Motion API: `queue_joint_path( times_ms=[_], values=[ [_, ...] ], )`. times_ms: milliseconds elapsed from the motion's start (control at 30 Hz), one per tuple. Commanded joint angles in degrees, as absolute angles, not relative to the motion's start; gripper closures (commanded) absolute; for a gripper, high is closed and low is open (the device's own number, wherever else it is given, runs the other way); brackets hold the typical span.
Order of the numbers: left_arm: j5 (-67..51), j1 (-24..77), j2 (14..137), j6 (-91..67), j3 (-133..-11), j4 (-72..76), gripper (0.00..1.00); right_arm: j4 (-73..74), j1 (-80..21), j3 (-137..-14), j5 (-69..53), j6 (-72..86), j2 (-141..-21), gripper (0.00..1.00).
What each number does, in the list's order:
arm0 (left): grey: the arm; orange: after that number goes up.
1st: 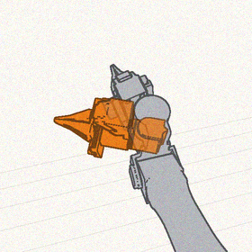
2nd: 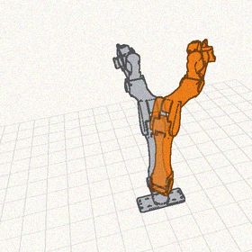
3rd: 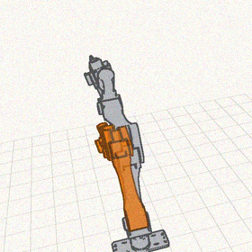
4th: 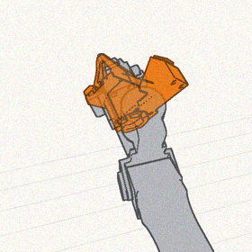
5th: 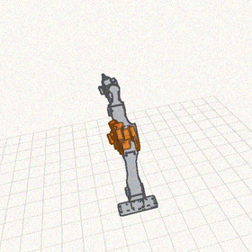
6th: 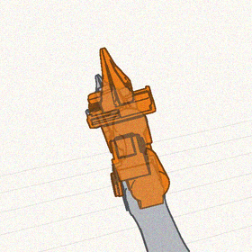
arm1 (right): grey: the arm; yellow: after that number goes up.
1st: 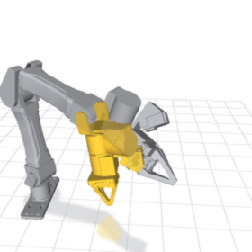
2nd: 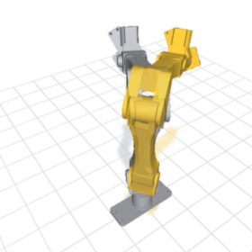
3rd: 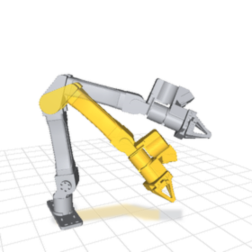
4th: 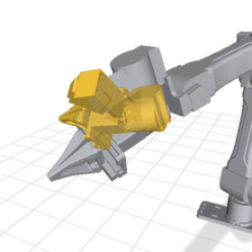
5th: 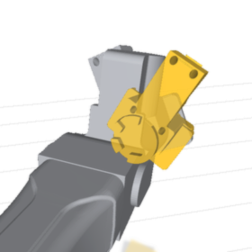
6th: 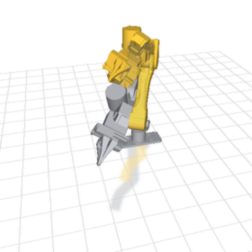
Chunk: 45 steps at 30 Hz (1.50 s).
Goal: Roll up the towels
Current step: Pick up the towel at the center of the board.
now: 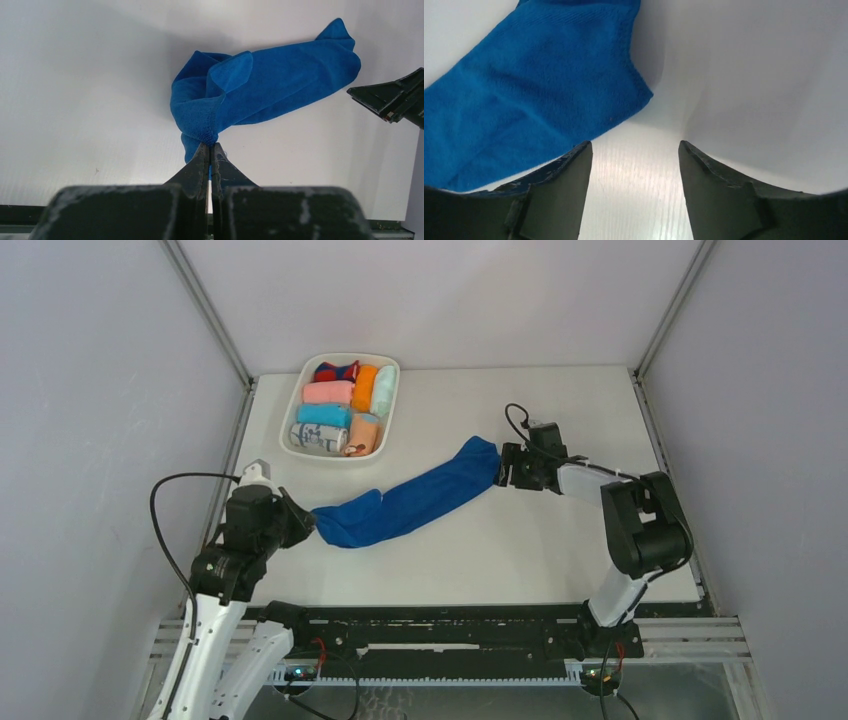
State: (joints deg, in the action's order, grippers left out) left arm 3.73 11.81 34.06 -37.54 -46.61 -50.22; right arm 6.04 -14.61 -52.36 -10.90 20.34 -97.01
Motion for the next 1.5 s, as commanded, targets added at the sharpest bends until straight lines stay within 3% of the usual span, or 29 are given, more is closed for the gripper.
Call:
queue_joint_path(
  times_ms=[0,200,267,333,367,667,767,867,1200,1467],
  values=[
    [6.11,11.37,33.96,-38.17,-45.87,-47.77,1.0,-1.07,-13.56,-55.89,-16.65,24.24,-101.42,0.39],
    [7.72,11.41,33.91,-38.16,-46.34,-47.48,1.0,-4.55,-12.48,-57.42,-20.39,26.4,-105.99,0.6],
    [8.26,11.38,33.71,-38.13,-47.22,-47.45,1.0,-4.82,-11.88,-58.2,-21.44,26.82,-106.06,0.76],
    [9.35,11.33,33.56,-37.65,-48.86,-47.75,1.0,-2.05,-11.34,-59.34,-21.24,26.17,-104.61,0.99],
    [9.88,11.29,33.52,-37.0,-50.07,-48.46,1.0,-0.1,-11.1,-59.78,-20.34,25.17,-102.29,1.0],
    [16.23,11.23,33.36,-34.04,-67.26,-58.26,1.0,38.61,-9.46,-74.93,-3.53,13.11,-78.31,1.0],
    [19.05,11.24,33.11,-34.68,-69.77,-60.18,1.0,45.36,-8.98,-79.68,-0.02,11.5,-71.8,1.0],
    [14.78,11.24,33.29,-36.14,-68.21,-59.55,1.0,51.29,-8.82,-83.96,2.1,10.44,-69.4,0.96],
    [1.46,11.22,31.35,-41.29,-51.17,-54.91,1.0,56.5,-8.87,-81.5,0.95,8.25,-76.0,0.96],
    [2.55,11.22,35.77,-43.75,-40.48,-44.79,1.0,47.92,-9.88,-82.47,-1.86,8.19,-93.92,0.96]
  ],
)
